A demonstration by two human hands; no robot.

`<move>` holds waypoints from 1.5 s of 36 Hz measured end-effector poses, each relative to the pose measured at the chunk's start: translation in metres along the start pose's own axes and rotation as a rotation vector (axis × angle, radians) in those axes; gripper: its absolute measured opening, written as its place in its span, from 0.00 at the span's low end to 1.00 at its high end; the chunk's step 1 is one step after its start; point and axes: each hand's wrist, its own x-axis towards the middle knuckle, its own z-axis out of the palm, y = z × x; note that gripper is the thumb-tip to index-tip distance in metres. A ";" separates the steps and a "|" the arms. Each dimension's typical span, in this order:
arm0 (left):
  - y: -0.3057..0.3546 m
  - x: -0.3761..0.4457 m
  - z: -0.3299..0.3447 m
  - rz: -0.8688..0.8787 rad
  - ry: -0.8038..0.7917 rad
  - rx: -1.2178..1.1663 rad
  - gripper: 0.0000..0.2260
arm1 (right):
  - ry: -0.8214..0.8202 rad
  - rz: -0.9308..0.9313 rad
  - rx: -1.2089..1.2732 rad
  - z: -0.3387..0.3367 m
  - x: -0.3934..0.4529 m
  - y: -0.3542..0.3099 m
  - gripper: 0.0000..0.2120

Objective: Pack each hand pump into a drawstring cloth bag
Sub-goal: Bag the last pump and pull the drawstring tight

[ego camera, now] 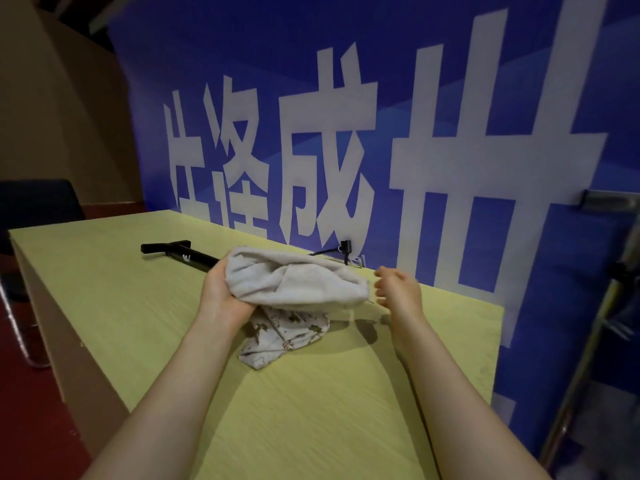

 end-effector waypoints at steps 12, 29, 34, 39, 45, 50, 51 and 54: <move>-0.012 0.003 -0.008 0.242 0.191 0.379 0.15 | 0.033 -0.222 -0.769 -0.001 0.038 0.049 0.17; -0.021 0.018 -0.005 0.303 0.191 0.500 0.06 | -0.155 -0.393 -1.183 0.015 0.062 0.047 0.09; -0.021 0.015 -0.004 0.307 0.135 0.442 0.15 | -0.182 -0.277 -0.615 0.014 0.050 0.033 0.08; -0.022 0.011 -0.003 0.283 -0.036 0.421 0.16 | -0.127 -0.423 -0.011 0.017 0.002 -0.014 0.07; -0.022 0.007 0.004 0.196 -0.224 0.403 0.19 | -0.469 -0.589 0.115 0.035 -0.054 -0.024 0.07; -0.020 0.006 0.003 0.143 -0.300 0.421 0.22 | -0.597 -0.532 -0.235 0.042 -0.042 -0.003 0.08; -0.019 0.006 0.003 0.151 -0.300 0.420 0.22 | -0.599 -0.527 -0.291 0.043 -0.041 -0.001 0.09; -0.016 0.007 0.001 0.154 -0.310 0.390 0.22 | -0.568 -0.581 -0.461 0.046 -0.039 0.003 0.09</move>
